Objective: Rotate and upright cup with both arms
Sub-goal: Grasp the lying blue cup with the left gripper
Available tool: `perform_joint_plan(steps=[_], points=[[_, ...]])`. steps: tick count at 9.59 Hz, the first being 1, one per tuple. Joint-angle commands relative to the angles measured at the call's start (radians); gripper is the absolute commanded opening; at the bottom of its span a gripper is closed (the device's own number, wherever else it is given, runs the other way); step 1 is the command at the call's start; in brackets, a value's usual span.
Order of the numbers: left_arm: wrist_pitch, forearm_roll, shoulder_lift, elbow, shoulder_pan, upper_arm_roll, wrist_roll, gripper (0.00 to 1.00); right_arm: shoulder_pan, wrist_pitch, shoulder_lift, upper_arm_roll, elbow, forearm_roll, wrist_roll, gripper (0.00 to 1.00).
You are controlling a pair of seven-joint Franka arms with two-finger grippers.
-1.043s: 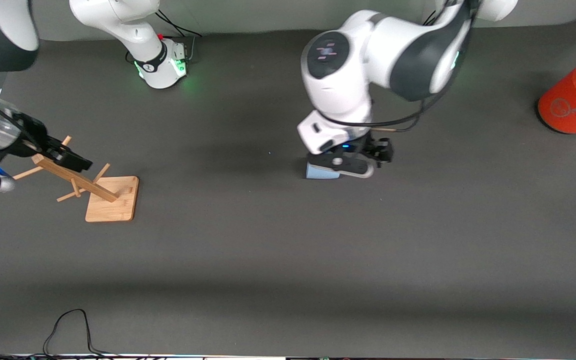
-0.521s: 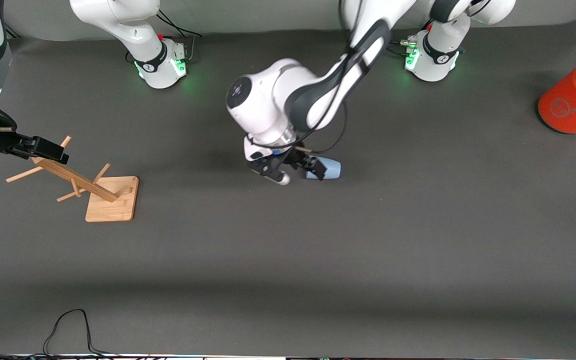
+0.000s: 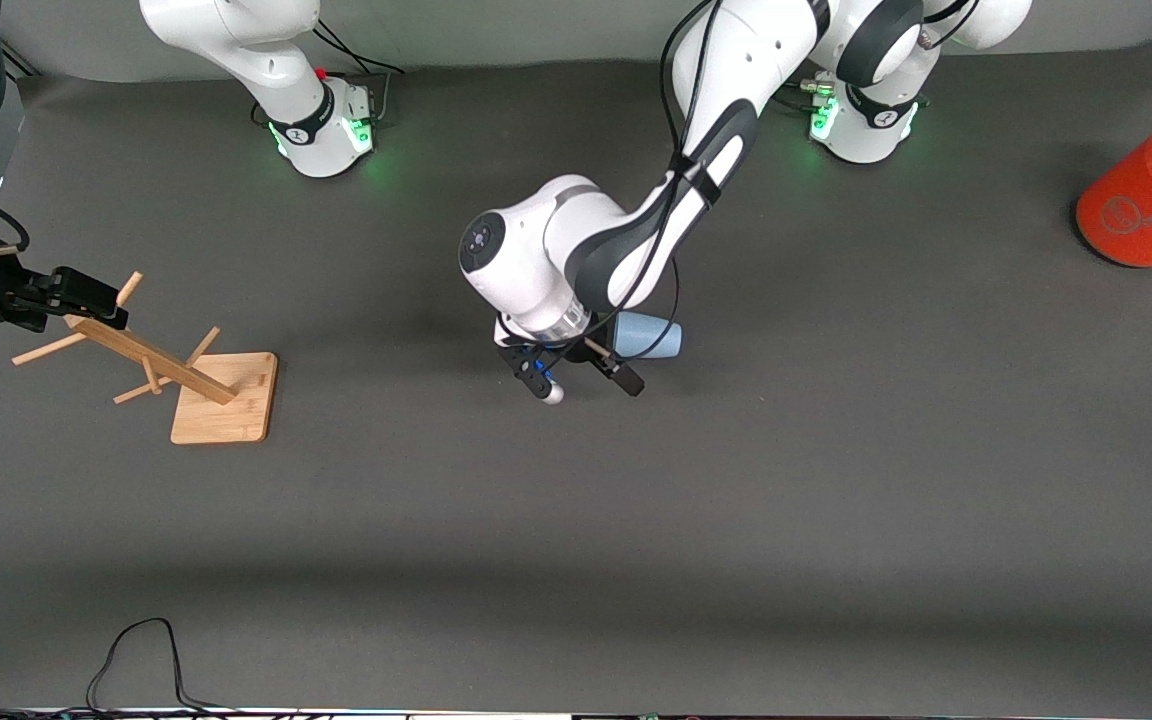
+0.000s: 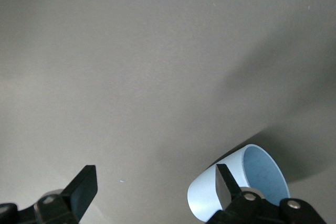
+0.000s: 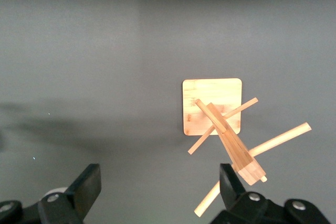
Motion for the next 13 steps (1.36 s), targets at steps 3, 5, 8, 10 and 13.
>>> perform_joint_plan(steps=[3,5,8,10,13], points=[[-0.016,0.05,0.038,-0.02,-0.029,0.008,0.043,0.99,-0.079,0.01,-0.034,0.071,-0.028,-0.002,-0.026,1.0],[-0.019,0.058,0.046,-0.032,-0.043,0.008,0.034,0.98,-0.07,0.01,-0.034,0.072,-0.028,-0.002,-0.026,1.0],[-0.022,0.058,0.045,-0.058,-0.048,0.008,0.029,0.98,-0.072,0.01,-0.031,0.072,-0.029,0.003,-0.026,1.0],[-0.022,0.061,0.043,-0.074,-0.057,0.008,0.023,0.97,-0.072,0.017,-0.021,0.066,-0.025,0.008,-0.026,1.0],[-0.066,0.043,0.026,-0.005,-0.031,0.011,0.084,0.97,-0.073,0.011,-0.021,0.066,-0.01,0.008,-0.026,1.0]])
